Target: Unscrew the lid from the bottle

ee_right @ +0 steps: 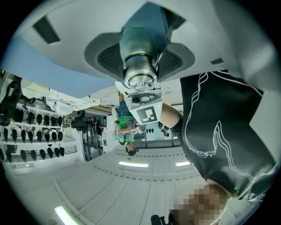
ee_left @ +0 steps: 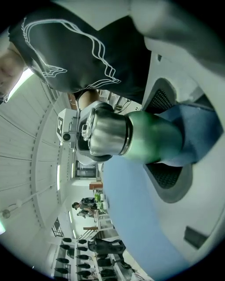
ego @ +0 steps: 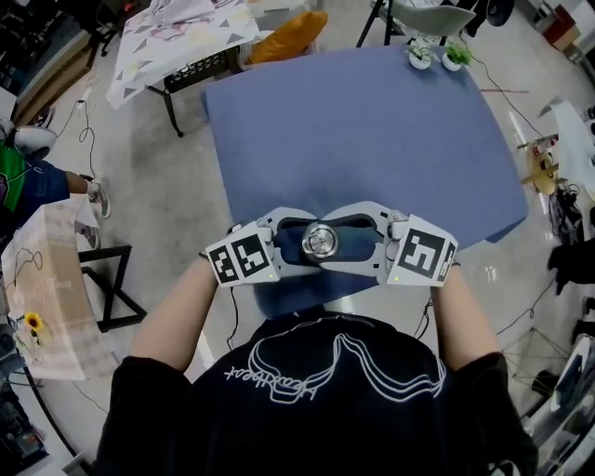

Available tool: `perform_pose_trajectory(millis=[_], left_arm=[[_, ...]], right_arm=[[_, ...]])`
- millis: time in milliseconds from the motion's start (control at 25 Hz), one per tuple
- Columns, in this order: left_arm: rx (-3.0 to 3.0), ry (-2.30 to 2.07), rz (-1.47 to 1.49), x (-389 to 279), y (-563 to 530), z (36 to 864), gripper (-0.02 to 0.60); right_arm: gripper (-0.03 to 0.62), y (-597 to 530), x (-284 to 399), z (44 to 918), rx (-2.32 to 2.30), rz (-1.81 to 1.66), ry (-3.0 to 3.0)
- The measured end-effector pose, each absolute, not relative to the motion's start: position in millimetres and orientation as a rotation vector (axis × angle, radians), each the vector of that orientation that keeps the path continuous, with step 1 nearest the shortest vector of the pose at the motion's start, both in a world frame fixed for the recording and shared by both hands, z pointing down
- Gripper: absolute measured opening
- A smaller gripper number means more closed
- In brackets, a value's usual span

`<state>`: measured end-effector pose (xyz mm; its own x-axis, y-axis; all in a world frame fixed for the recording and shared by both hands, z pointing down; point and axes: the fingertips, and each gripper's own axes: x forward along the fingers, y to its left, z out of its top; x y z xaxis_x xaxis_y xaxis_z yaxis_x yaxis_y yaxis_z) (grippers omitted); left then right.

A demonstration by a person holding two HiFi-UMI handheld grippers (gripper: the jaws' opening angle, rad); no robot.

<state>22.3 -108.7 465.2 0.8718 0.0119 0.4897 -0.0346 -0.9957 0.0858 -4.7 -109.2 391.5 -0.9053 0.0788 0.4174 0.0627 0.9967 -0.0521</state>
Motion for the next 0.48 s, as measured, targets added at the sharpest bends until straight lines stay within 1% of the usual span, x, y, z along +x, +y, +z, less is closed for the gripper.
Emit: perform_pose_trajectory(millis=[160,400,480], left_arm=[[2.953,0.028,0.782,23.2,-109.2,464.9,0.354],[2.954,-0.013,0.765,23.9,-108.5,464.3,0.354],[2.948,-0.048,0.759,24.0,-108.6,463.6,0.354]], right_arm=[[0.245,-109.9,-3.6,391.3,-0.119,0.063,-2.708],[0.249,-109.0,-2.6,391.5,-0.083,0.063,-2.710],[0.261,-107.7,-2.8,391.9,-0.047,0.063,-2.707]])
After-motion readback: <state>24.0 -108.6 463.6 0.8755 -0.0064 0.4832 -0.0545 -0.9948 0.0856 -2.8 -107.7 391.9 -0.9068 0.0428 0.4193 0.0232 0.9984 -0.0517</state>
